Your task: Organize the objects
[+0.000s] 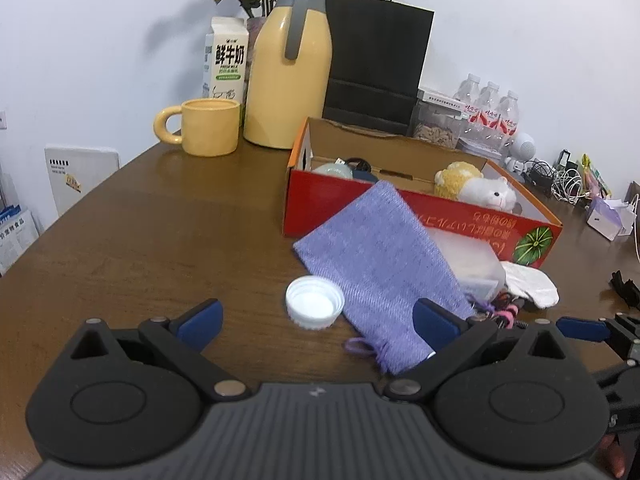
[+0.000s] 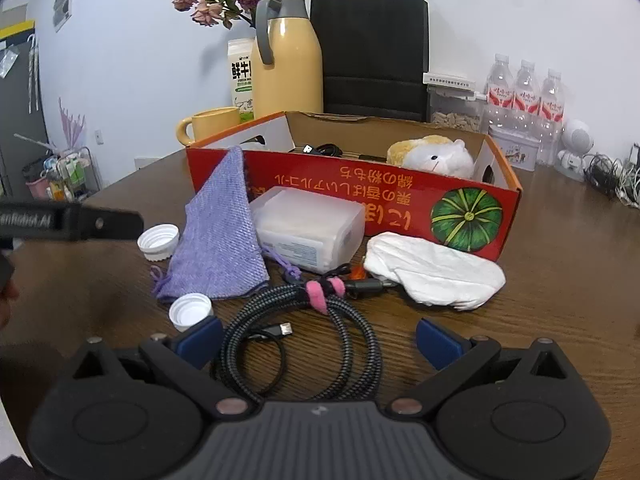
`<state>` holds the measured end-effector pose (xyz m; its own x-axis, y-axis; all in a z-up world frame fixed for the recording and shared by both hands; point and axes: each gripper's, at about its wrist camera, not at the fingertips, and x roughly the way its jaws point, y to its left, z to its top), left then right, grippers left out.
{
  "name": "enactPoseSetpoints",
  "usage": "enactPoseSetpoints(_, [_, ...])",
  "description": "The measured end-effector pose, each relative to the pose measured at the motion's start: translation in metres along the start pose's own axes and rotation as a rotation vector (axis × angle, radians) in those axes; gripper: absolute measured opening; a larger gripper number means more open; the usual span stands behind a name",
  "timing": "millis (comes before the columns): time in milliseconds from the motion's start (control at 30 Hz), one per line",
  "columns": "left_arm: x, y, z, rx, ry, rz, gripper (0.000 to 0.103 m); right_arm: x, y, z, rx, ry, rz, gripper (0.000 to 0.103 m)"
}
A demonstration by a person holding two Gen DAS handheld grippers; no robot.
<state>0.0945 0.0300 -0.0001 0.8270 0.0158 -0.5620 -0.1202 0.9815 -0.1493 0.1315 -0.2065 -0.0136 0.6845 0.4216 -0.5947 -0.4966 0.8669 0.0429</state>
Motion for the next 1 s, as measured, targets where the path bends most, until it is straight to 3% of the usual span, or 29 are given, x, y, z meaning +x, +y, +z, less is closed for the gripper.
enactPoseSetpoints(567, [0.003, 0.024, -0.01, -0.058, 0.028, -0.002, 0.103, 0.019, 0.004, 0.003, 0.061, 0.038, -0.027, 0.103])
enactPoseSetpoints(633, [0.003, 0.025, -0.011, -0.062, 0.03, -0.005, 0.103, 0.019, 0.005, 0.003, 0.052, 0.039, -0.015, 0.101])
enactPoseSetpoints(767, [0.003, 0.026, -0.011, -0.067, 0.031, -0.001, 0.103, 0.016, 0.006, 0.003, 0.048, 0.022, 0.012, 0.089])
enactPoseSetpoints(1000, [0.004, 0.028, -0.012, -0.07, 0.035, 0.005, 0.103, 0.014, 0.005, 0.003, 0.053, 0.012, 0.022, 0.087])
